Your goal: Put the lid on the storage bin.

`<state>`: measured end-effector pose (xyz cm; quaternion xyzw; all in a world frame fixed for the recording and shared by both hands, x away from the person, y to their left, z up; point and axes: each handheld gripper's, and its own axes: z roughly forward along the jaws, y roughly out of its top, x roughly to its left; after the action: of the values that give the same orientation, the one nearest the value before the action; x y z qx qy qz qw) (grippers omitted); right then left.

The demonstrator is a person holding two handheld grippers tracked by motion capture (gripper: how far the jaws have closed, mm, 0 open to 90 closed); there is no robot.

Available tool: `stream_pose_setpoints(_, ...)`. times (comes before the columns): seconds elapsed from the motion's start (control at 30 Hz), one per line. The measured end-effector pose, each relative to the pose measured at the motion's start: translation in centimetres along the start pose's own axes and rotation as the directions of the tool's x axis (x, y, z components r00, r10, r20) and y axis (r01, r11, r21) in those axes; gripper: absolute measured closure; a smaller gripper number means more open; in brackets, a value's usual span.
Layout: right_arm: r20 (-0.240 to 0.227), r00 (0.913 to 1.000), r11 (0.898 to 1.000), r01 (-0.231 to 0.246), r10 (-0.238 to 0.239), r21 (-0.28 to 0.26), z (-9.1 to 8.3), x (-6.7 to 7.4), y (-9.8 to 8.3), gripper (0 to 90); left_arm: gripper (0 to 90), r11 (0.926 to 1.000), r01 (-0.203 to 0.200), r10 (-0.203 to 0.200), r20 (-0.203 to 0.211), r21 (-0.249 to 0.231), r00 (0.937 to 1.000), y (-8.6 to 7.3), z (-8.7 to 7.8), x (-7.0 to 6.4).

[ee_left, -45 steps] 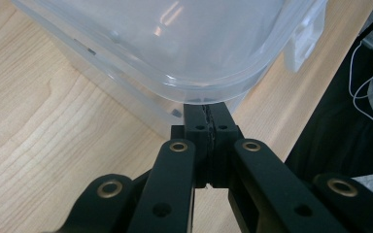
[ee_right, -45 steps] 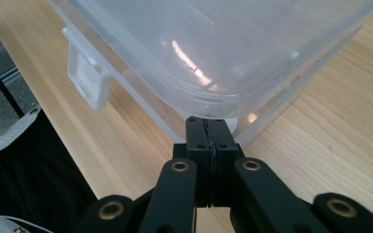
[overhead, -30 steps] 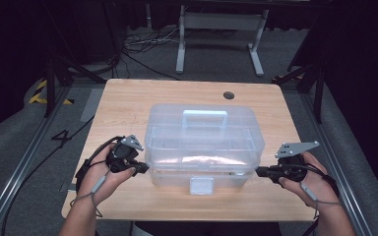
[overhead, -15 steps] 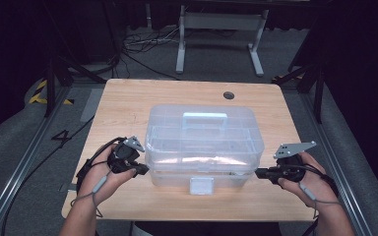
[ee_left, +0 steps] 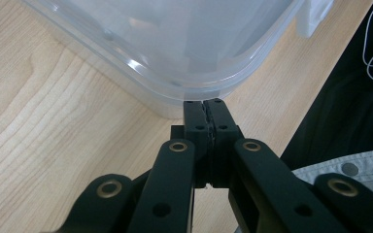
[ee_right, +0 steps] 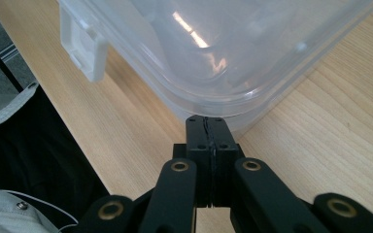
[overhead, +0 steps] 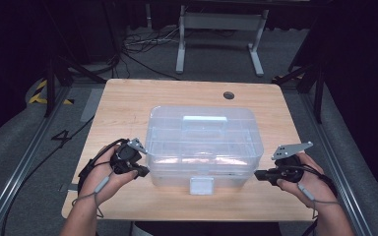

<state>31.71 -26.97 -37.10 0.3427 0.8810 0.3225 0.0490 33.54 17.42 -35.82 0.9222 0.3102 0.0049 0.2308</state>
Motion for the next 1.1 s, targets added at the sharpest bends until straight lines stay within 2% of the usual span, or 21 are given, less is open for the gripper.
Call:
stream_pose_setpoints(0.47, -0.004, 1.0000, 1.000, 0.001, -0.001, 0.024, 0.2, 0.0, -0.1, 90.0, 89.6, 0.9994, -0.014, 0.014, 0.005, 0.033, 0.9999, 0.0, 0.1, -0.3)
stream_pose_setpoints(0.57, -0.007, 1.0000, 1.000, 0.000, 0.000, 0.030, 0.2, 0.0, -0.1, 90.0, 89.6, 0.9996, -0.013, 0.012, 0.015, 0.027, 0.9998, 0.0, 0.0, -0.3)
stream_pose_setpoints(0.67, -0.018, 0.9998, 1.000, -0.005, 0.005, 0.014, 0.0, 0.0, -0.1, 90.0, 89.5, 0.9997, -0.017, 0.017, 0.021, 0.018, 0.9996, -0.1, -0.1, -0.3)
stream_pose_setpoints(1.0, -0.015, 0.9998, 0.999, -0.012, 0.013, 0.030, 0.0, -0.3, -0.4, 88.3, 86.0, 0.9999, 0.002, -0.003, 0.024, 0.016, 0.9997, -0.5, -0.5, 0.1)
stream_pose_setpoints(1.1, -0.021, 0.9997, 0.999, -0.015, 0.015, 0.030, 0.1, -0.5, -0.4, 87.0, 84.0, 0.9997, 0.023, -0.023, 0.017, -0.004, 0.9996, -1.0, -0.8, 0.4)
